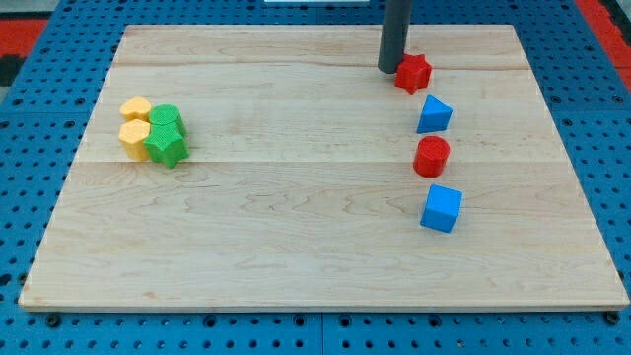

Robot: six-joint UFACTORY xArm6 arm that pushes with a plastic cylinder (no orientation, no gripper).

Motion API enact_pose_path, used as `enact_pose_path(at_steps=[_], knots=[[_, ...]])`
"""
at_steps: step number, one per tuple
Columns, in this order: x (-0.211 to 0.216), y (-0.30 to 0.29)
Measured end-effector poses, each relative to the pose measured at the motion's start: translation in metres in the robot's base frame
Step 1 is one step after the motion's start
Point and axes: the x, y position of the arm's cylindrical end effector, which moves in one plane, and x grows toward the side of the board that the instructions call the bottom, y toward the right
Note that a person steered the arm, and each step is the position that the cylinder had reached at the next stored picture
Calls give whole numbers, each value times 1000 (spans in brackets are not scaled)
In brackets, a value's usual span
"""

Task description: Move green star parallel to the blue cube

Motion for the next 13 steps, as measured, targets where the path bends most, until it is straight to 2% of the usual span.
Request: enact_pose_path(at_steps=[1,2,3,6,8,9,10,11,12,13], knots=[[0,12],[-13,-16],[-25,-79],[-13,-129],[88,-129],[171,-137],[266,-174],[292,-278],[273,-378],[213,-406]])
